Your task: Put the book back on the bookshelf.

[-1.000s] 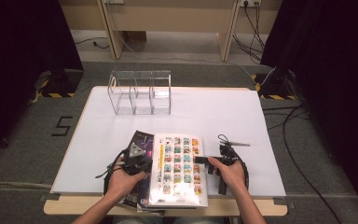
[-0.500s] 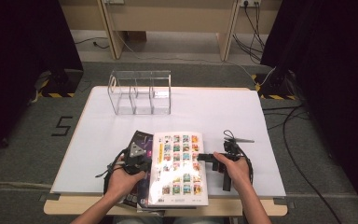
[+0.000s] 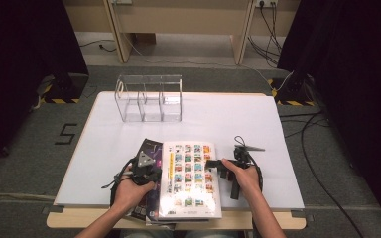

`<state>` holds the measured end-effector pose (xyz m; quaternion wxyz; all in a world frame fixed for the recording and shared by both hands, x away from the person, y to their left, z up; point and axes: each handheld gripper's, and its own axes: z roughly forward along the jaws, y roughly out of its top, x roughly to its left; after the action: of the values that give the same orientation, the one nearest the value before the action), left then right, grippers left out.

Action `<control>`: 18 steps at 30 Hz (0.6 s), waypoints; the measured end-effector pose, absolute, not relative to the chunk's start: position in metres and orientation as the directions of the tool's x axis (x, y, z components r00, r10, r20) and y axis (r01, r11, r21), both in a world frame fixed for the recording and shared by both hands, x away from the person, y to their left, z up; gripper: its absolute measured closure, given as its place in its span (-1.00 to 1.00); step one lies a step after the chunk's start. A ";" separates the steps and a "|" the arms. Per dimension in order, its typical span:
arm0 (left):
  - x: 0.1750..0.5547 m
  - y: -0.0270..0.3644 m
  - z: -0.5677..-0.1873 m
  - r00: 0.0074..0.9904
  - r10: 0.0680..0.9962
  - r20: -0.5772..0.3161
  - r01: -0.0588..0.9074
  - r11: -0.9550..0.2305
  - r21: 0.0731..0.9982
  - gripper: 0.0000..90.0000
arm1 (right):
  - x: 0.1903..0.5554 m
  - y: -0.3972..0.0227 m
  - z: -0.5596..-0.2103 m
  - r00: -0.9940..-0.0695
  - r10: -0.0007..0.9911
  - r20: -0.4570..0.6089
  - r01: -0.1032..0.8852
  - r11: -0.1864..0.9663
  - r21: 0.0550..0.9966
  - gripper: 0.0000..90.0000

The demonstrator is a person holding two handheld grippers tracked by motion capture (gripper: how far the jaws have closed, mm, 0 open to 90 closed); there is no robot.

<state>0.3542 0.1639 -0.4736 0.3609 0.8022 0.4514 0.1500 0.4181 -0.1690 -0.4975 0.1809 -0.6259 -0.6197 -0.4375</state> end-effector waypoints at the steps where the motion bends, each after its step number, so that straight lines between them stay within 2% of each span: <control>1: 0.354 0.164 -0.474 0.548 0.832 -0.085 0.616 -0.332 0.714 0.96 | 0.418 -0.169 -0.497 -0.151 0.618 0.772 0.934 -0.166 0.316 0.10; 2: 0.354 0.164 -0.474 0.548 0.832 -0.086 0.617 -0.332 0.714 0.96 | 0.418 -0.168 -0.496 -0.147 0.628 0.764 0.935 -0.165 0.315 0.11; 5: 0.354 0.166 -0.473 0.544 0.835 -0.077 0.618 -0.337 0.710 0.96 | 0.416 -0.166 -0.481 -0.214 0.683 0.698 0.917 -0.106 0.385 0.28; 8: 0.355 0.167 -0.473 0.540 0.838 -0.076 0.619 -0.335 0.711 0.96 | 0.416 -0.167 -0.468 -0.241 0.676 0.696 0.907 -0.098 0.410 0.40; 13: 0.355 0.166 -0.473 0.540 0.839 -0.069 0.618 -0.340 0.709 0.97 | 0.420 -0.168 -0.461 -0.258 0.658 0.707 0.913 -0.074 0.402 0.41; 18: 0.355 0.166 -0.472 0.541 0.839 -0.064 0.619 -0.345 0.705 0.97 | 0.426 -0.166 -0.469 -0.206 0.632 0.747 0.940 -0.083 0.330 0.36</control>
<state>0.3552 0.1661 -0.4724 0.3499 0.8051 0.4526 0.1569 0.4262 -0.1656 -0.4694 0.1827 -0.6029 -0.6521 -0.4217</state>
